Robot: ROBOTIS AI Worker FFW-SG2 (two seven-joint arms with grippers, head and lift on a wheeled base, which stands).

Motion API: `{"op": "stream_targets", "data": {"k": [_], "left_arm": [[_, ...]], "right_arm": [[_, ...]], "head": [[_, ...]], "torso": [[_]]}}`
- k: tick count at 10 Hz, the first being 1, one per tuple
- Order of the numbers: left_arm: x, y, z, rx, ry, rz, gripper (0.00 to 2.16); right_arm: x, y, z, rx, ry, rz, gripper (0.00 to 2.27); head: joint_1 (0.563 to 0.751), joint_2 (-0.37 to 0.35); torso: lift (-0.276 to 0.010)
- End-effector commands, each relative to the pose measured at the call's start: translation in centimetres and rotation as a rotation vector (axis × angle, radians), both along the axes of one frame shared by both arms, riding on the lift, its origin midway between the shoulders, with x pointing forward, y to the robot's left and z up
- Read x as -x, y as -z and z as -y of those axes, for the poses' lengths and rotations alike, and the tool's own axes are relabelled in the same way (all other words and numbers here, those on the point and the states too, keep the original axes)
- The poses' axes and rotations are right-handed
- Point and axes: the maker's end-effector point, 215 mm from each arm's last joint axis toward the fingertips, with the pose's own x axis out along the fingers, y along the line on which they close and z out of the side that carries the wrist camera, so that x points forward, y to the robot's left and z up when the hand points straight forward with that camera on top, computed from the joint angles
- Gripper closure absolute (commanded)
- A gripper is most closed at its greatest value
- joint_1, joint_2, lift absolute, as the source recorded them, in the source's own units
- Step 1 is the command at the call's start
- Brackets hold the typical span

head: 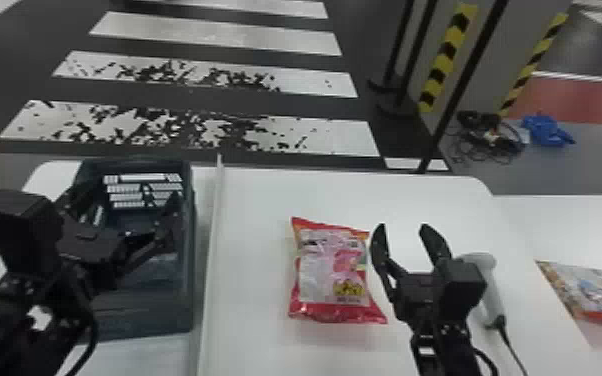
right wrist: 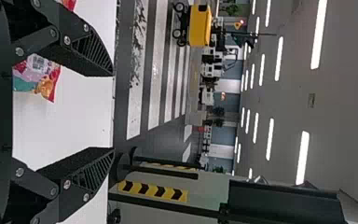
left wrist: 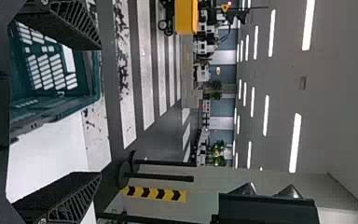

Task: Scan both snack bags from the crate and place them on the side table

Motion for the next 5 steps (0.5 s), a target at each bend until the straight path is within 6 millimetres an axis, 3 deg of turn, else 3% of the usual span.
{"op": "stream_targets", "data": {"k": [1,2,4,5], "left_arm": [[0.9,-0.5,-2.4,0.007,-0.026,0.036,0.03],[1.4,-0.9,-3.7,0.015,-0.032,0.057,0.03],[2.6,-1.1,-5.4,0.032,-0.052,0.079,0.03],[3.0,-0.7,-5.8,0.032,-0.053,0.072,0.03]], "right_arm": [[0.1,1.6,-2.4,-0.004,-0.083,-0.065,1.10],[0.3,3.2,-3.6,-0.019,-0.129,-0.130,1.87],[0.9,5.1,-6.4,-0.053,-0.250,-0.221,2.20],[0.8,5.0,-7.2,-0.053,-0.278,-0.222,2.25]], "head": [[0.695,-0.099],[0.695,-0.051],[0.695,0.005],[0.695,0.045]], "torso": [[-0.098],[-0.098],[-0.098],[-0.098]]}}
